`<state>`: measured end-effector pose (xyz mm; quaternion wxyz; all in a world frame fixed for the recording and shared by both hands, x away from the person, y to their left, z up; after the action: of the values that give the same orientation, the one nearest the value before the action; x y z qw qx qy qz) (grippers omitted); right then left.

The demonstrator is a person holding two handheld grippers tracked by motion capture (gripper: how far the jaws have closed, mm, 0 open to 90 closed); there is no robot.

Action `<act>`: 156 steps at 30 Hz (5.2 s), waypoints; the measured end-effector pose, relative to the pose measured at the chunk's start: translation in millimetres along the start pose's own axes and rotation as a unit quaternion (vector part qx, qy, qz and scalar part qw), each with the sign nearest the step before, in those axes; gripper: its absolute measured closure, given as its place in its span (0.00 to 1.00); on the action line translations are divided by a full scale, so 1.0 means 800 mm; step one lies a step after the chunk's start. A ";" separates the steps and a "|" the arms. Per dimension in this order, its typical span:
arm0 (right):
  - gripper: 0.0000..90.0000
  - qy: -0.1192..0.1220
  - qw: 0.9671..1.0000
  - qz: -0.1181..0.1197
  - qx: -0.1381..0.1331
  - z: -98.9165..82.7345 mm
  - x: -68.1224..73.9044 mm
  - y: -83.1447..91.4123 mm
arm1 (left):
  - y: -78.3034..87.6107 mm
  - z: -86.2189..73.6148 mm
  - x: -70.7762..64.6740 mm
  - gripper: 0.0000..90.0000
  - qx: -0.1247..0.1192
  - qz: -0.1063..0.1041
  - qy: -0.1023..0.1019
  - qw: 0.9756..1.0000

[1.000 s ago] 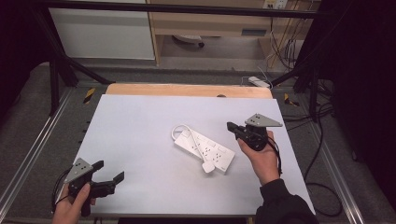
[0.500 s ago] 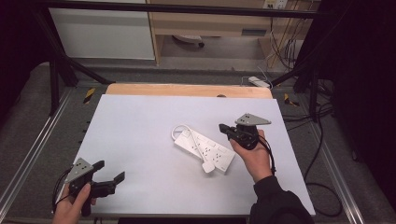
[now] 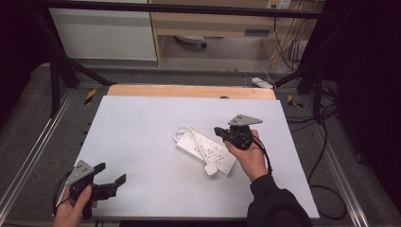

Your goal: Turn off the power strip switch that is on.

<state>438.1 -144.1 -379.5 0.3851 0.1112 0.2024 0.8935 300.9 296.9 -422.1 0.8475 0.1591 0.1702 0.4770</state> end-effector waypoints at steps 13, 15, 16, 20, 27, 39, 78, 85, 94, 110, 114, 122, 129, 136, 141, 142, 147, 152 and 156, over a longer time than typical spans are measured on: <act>1.00 0.012 1.000 0.010 0.025 0.001 0.007 -0.021 | 0.000 0.000 0.000 0.07 -0.001 0.001 -0.001 1.000; 1.00 0.011 1.000 0.011 0.027 0.001 0.008 -0.022 | 0.000 0.000 0.000 0.07 -0.001 0.001 -0.001 1.000; 1.00 0.012 0.999 0.011 0.028 0.001 0.008 -0.022 | 0.000 0.000 0.000 0.07 -0.001 0.000 -0.001 1.000; 1.00 0.013 0.999 0.012 0.032 0.000 0.009 -0.025 | 0.000 0.000 0.000 0.07 -0.001 0.000 -0.001 1.000; 1.00 0.016 0.999 0.012 0.041 -0.004 0.009 -0.028 | 0.000 0.000 0.000 0.07 -0.001 0.000 -0.001 1.000; 1.00 0.019 0.998 0.010 0.062 -0.012 0.008 -0.036 | 0.001 0.000 0.000 0.07 -0.001 0.000 -0.003 1.000; 1.00 0.002 0.997 -0.012 0.078 -0.049 -0.006 -0.043 | 0.000 0.000 0.000 0.07 -0.001 0.000 -0.002 1.000; 1.00 -0.003 0.997 -0.013 0.076 -0.057 -0.007 -0.043 | 0.000 0.000 0.000 0.07 0.000 0.000 -0.003 1.000; 1.00 -0.003 0.997 -0.013 0.077 -0.061 -0.008 -0.044 | 0.000 0.000 0.000 0.07 0.000 0.000 -0.003 1.000; 1.00 -0.014 0.998 -0.016 0.064 -0.070 -0.010 -0.040 | 0.000 0.000 0.000 0.07 0.002 0.000 -0.005 1.000; 1.00 -0.016 0.998 -0.018 0.062 -0.072 -0.011 -0.037 | 0.000 0.000 -0.001 0.07 0.002 -0.001 -0.003 1.000; 1.00 -0.010 0.998 -0.014 0.056 -0.074 -0.007 -0.039 | 0.000 0.000 0.000 0.07 0.002 0.000 -0.004 1.000; 1.00 -0.005 0.999 -0.017 0.050 -0.076 -0.005 -0.039 | 0.000 0.000 0.000 0.07 0.003 0.000 -0.004 1.000; 1.00 -0.010 0.999 -0.016 0.042 -0.078 -0.005 -0.039 | 0.000 0.000 0.000 0.07 0.003 0.001 -0.004 1.000; 1.00 -0.006 0.999 -0.017 0.040 -0.079 -0.005 -0.039 | -0.001 -0.001 -0.001 0.07 0.004 0.000 -0.004 1.000; 1.00 -0.005 0.999 -0.016 0.040 -0.079 -0.005 -0.038 | -0.001 -0.001 0.000 0.07 0.004 0.000 -0.004 1.000; 1.00 -0.008 0.999 -0.015 0.040 -0.080 -0.005 -0.038 | -0.001 -0.001 0.000 0.07 0.004 0.001 -0.004 1.000; 1.00 -0.008 0.999 -0.018 0.045 -0.081 -0.005 -0.038 | -0.001 -0.001 0.000 0.07 0.005 0.001 -0.004 1.000; 1.00 -0.010 0.999 -0.022 0.044 -0.083 -0.008 -0.034 | -0.001 -0.001 0.000 0.07 0.005 0.001 -0.003 1.000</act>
<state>436.5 -150.6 -451.2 0.4015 0.1320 0.2402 0.8739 301.4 296.8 -423.2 0.8468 0.1646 0.1699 0.4765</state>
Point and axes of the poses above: each handheld gripper's, and its own axes: y roughly backward along the jaws, z roughly out of its top, x roughly to its left, the point moved 1 cm from there along -y, roughly forward along the jaws, and after that the axes turned 2 degrees about -x, right-handed, at the moved point
